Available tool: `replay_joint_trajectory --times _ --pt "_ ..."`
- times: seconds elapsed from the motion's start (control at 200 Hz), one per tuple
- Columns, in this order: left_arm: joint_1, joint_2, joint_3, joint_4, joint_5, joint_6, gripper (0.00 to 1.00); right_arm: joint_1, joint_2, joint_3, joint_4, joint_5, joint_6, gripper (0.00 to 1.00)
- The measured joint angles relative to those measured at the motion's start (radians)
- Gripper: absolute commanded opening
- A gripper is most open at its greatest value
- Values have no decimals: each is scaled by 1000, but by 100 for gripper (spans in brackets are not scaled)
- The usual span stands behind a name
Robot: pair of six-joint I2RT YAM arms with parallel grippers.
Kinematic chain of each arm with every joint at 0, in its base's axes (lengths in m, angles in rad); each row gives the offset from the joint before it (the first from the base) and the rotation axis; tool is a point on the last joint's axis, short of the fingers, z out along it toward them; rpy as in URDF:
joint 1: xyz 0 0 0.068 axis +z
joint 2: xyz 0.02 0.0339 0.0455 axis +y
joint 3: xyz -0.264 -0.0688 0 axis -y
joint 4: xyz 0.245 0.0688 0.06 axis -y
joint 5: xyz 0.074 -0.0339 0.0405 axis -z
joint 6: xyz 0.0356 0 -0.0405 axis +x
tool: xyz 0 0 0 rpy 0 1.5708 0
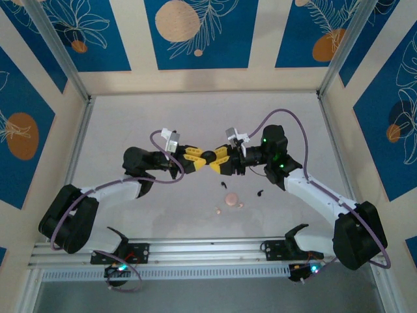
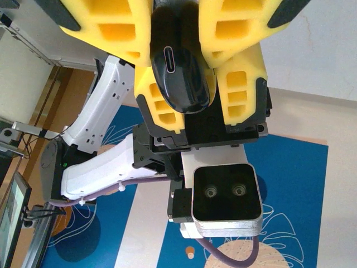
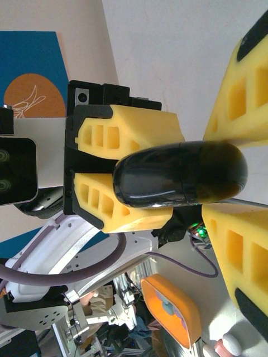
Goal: Insert the wireless bluetooth earbuds into the charging case
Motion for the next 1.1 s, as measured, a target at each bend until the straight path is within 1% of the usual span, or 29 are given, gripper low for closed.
replay_joint_trajectory --times 0.07,0.16,0.26,0.415,0.49,0.625,0.735,0.81,0.875,0.98,1.1 --pt "0 0 0 1 2 0 17 0 0 8 -5 -6 -6 39" --pt "-1 1 0 1 3 0 17 0 -2 18 -6 -10 -12 40" --pt "-3 1 0 1 4 0 17 0 -2 27 -13 -10 -22 35" --pt "-6 1 0 5 18 -2 19 0 -2 37 -45 -10 -47 22" --pt "-6 1 0 10 22 -4 23 -1 -2 46 -69 -17 -61 18" --pt "-6 1 -1 8 19 2 33 -1 -6 63 -133 -17 -107 18" --pt "-6 -2 -13 -14 0 37 39 0 -30 76 -232 6 -168 18" --pt "-6 -28 -24 -97 -28 107 44 0 -55 83 -314 40 -222 18" --pt "-6 -75 -30 -219 -63 194 52 0 -76 91 -383 73 -269 18" --pt "-6 -187 -30 -480 -142 377 61 12 -101 110 -483 139 -343 18" --pt "-6 -312 -19 -776 -222 558 65 42 -106 138 -584 230 -422 18"
